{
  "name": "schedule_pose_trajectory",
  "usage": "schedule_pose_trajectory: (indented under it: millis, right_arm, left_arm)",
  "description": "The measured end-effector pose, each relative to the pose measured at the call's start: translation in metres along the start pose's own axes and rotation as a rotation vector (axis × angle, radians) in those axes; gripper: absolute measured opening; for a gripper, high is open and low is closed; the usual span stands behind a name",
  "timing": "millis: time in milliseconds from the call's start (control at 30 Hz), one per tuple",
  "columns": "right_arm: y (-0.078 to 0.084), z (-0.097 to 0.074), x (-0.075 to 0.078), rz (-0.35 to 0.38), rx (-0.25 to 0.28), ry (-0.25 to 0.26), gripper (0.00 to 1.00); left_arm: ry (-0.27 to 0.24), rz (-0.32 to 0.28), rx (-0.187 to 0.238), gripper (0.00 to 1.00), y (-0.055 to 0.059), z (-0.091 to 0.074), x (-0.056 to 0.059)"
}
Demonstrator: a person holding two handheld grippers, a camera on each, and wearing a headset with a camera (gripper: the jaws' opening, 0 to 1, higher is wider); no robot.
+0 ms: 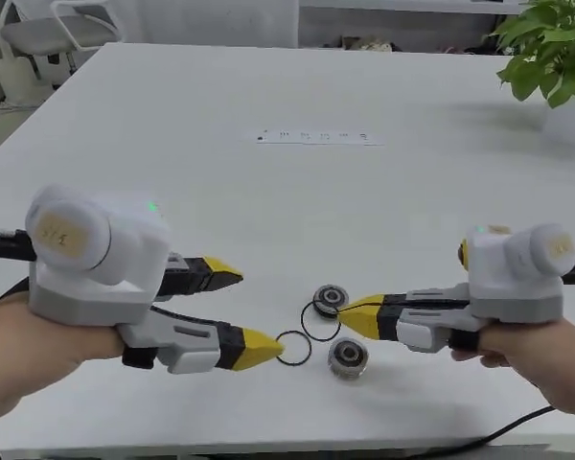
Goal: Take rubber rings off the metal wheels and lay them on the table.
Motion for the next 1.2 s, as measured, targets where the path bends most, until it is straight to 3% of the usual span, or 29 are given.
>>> schedule_pose_trajectory:
  millis: [867, 1200]
  right_arm:
    - [0.003, 0.034, -0.010, -0.048, -0.125, -0.095, 0.00]
    - [0.017, 0.045, -0.012, -0.057, -0.188, -0.138, 0.00]
  left_arm:
    - [-0.056, -0.031, -0.011, 0.63, 0.011, -0.029, -0.005]
    - [-0.070, -0.037, -0.016, 0.63, 0.014, -0.032, -0.008]
Point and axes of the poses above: the centre of the closed fingertips' face, and the gripper's own axes: z roughly forward along the fingers, x roughly to its right, y roughly out of its underside, the point moved 5 cm from there along -z, roughly backward along the fingers, and after that the axes turned 9 degrees about x, right-handed, at the moved point
